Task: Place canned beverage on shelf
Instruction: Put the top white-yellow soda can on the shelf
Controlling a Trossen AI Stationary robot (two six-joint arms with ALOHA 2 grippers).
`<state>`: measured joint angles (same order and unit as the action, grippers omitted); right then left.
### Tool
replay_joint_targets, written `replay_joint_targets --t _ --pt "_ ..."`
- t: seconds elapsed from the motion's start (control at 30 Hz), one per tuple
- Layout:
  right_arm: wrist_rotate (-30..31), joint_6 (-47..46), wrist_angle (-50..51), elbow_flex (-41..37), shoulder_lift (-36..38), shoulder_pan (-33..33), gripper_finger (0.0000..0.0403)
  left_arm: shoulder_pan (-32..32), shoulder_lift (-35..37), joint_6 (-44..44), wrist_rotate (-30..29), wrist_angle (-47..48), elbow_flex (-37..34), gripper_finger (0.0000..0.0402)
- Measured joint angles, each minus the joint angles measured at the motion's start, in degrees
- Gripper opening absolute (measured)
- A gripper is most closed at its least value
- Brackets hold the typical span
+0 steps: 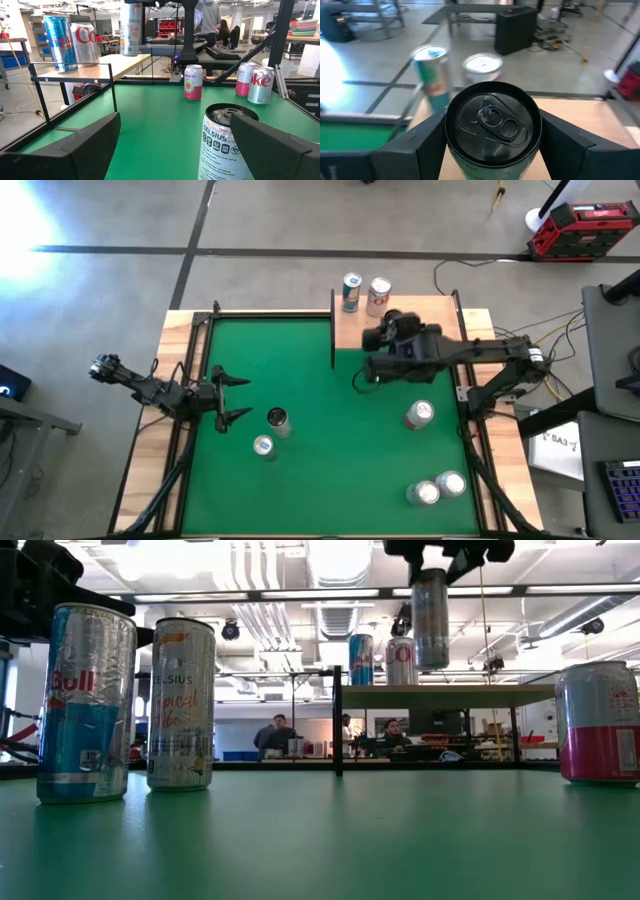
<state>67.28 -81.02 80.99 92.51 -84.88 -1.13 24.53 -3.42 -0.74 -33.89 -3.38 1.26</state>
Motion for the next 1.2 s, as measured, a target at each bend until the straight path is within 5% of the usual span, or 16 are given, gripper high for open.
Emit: replay_joint_targets --t 0.6,1.2 --pt "-4.4 5.1 -4.3 -0.1 -1.1 17.2 0.0249 0.0 0.0 0.0 0.0 0.0 0.0 0.0361" --pt "-7.0 0.7 -5.3 -0.5 -2.1 20.7 0.0273 0.0 0.0 0.0 0.0 0.0 0.0 0.0361"
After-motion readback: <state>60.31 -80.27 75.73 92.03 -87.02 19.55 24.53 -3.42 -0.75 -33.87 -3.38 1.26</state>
